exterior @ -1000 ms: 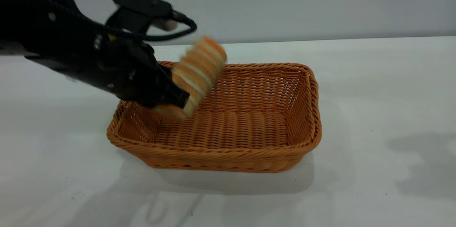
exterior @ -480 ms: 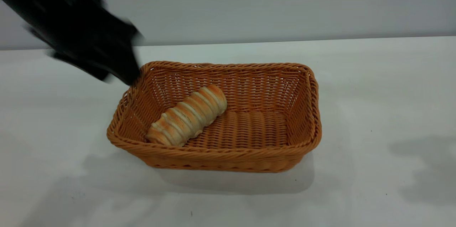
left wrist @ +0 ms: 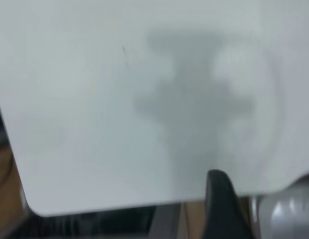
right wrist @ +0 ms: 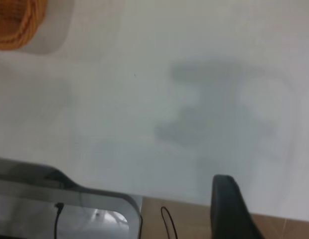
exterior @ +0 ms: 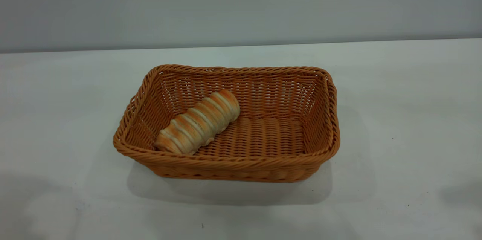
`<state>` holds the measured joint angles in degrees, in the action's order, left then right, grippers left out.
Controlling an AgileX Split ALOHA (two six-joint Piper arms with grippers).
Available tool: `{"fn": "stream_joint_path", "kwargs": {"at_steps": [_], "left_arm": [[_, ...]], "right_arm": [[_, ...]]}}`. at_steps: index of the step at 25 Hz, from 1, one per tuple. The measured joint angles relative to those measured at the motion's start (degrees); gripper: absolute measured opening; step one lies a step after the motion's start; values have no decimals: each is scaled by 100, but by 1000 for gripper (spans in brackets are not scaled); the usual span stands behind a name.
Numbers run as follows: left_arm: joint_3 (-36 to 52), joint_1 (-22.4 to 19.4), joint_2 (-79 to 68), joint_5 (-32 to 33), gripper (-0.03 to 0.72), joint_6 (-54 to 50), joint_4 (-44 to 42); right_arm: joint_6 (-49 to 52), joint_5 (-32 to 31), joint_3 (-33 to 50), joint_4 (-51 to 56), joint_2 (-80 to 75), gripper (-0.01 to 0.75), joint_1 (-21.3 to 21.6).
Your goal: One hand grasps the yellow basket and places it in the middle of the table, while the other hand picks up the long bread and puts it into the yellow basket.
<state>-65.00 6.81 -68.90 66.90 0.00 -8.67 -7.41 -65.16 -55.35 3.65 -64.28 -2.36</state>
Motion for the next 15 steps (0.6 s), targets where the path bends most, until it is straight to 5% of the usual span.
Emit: {"fn": "stream_joint_path", "kwargs": {"at_steps": [15], "left_arm": [[164, 0, 5096, 5, 468, 0, 321]], "right_arm": [[-194, -567, 1148, 105, 3935, 436, 0]]}}
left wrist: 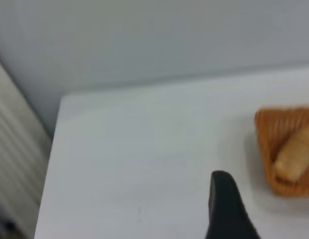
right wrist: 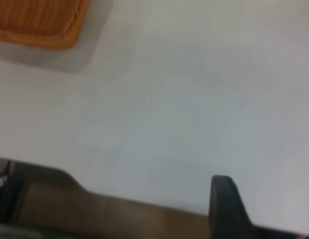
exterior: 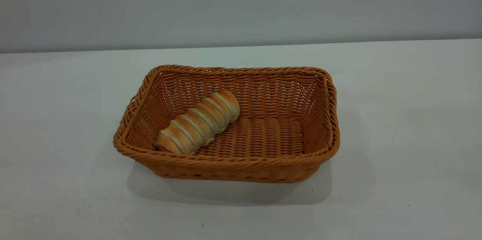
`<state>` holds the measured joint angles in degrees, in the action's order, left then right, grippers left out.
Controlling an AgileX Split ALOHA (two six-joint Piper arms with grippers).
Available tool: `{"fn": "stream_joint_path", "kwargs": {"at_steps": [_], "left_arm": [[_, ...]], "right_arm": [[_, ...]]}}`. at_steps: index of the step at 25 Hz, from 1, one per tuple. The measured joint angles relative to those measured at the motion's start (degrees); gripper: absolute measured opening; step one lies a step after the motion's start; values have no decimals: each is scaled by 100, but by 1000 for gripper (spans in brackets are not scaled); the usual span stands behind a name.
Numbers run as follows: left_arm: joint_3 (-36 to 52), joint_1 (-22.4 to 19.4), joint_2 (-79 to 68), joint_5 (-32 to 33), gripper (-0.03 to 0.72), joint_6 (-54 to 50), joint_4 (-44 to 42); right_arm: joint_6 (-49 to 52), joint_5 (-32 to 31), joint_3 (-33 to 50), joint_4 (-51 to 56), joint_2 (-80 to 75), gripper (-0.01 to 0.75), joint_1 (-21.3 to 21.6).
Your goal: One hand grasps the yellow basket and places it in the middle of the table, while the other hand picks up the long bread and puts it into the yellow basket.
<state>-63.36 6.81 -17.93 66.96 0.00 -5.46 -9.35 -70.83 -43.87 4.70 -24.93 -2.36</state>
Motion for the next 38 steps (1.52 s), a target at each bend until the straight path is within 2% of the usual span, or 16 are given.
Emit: {"fn": "stream_joint_path", "kwargs": {"at_steps": [5, 11, 16, 20, 24, 38], "left_arm": [[905, 0, 978, 0, 468, 0, 236], [2166, 0, 1484, -22, 468, 0, 374], [2780, 0, 1524, -246, 468, 0, 577], [3320, 0, 1524, -418, 468, 0, 588], [3440, 0, 1524, -366, 468, 0, 643], [3544, 0, 1524, -229, 468, 161, 967]], "right_arm": [[-57, 0, 51, 46, 809, 436, 0], [-312, 0, 566, 120, 1440, 436, 0], [-369, 493, 1156, 115, 1621, 436, 0], [-369, 559, 1627, 109, 1634, 436, -29], [-375, 569, 1638, 104, 1639, 436, -150], [-380, 569, 1638, 103, 1639, 436, -162]]}}
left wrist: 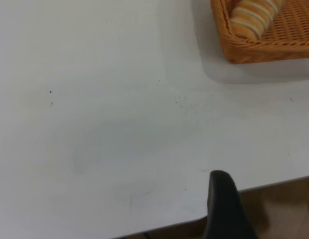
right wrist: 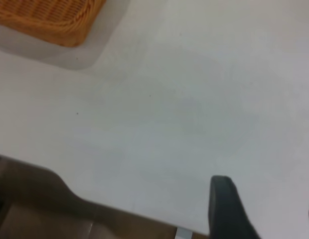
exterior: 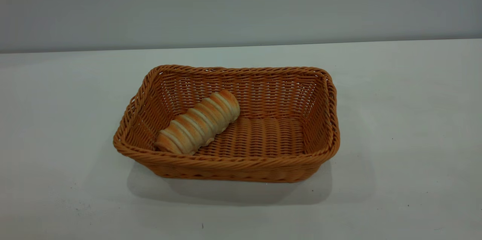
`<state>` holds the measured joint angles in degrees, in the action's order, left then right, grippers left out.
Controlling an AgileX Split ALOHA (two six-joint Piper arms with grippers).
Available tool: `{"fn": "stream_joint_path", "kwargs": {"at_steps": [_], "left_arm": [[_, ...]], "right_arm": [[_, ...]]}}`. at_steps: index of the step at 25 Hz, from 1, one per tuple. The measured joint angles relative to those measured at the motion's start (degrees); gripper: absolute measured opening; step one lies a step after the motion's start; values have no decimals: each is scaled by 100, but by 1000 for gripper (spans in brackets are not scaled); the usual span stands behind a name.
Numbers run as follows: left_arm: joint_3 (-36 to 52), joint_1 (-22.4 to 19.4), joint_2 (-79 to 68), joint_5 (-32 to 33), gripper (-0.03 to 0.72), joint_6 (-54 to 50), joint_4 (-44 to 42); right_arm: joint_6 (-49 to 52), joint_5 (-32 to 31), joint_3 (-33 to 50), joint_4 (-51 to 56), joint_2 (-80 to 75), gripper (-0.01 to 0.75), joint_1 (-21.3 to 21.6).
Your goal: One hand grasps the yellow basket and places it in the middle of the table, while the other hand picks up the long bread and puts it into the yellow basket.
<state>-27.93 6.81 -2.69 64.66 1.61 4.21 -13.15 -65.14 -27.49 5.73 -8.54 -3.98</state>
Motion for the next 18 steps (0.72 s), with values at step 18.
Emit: {"fn": "stream_joint_path", "kwargs": {"at_steps": [18], "left_arm": [[0, -784, 399, 18, 468, 5, 11]], "right_arm": [[-7, -17, 0, 12, 960, 436, 181]]}}
